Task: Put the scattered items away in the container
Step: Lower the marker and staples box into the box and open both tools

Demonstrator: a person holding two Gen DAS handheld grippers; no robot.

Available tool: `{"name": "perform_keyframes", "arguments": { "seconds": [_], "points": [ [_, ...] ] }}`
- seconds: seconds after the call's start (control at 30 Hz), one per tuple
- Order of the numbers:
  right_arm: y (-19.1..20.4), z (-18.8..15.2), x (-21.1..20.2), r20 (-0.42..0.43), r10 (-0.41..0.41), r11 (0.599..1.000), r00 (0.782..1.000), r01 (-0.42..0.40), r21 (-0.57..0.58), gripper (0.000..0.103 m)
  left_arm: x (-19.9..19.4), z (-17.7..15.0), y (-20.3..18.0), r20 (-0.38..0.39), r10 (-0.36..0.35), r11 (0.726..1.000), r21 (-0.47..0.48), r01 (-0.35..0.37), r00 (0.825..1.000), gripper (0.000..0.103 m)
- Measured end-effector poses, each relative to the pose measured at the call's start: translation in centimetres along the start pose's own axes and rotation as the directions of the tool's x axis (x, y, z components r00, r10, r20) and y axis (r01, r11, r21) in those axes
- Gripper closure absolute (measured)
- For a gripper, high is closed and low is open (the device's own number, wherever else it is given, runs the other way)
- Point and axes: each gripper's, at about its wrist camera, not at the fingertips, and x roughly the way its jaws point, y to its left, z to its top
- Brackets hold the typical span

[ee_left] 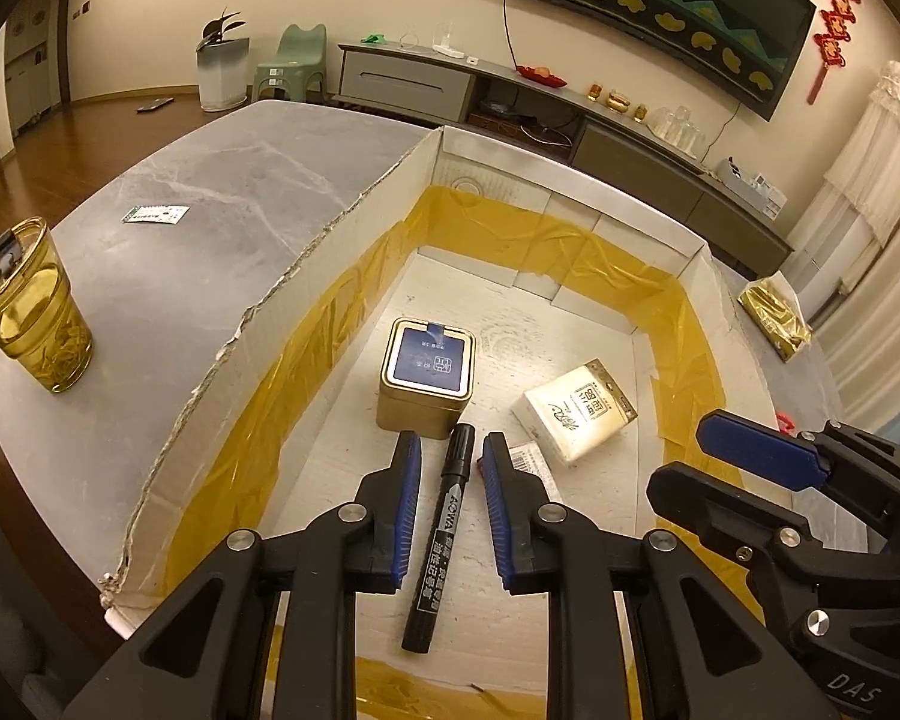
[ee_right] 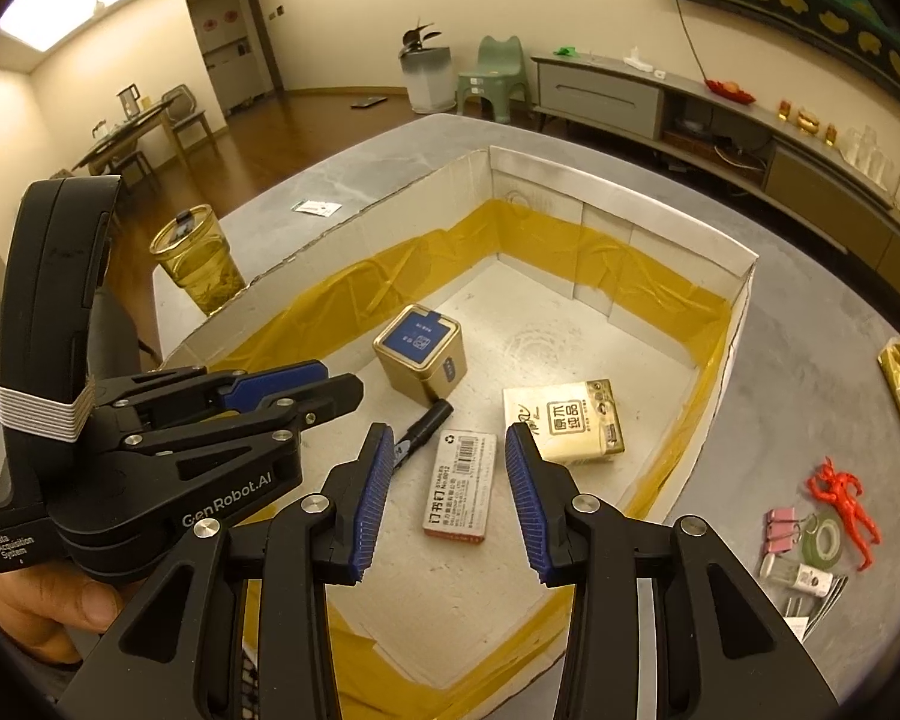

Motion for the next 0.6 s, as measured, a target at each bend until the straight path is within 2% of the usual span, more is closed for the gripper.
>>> {"name": "perform_keyframes", "arguments": {
  "seconds": [0.6],
  "points": [
    [1.2, -0.9, -1.9, 0.016, -0.004, 1.0, 1.0, 0.004, 0.003, 0.061, -3.0, -0.3, -0.9, 0.06, 0.014, 0.999, 0.031, -0.016, 0.998, 0.08]
  ]
}}
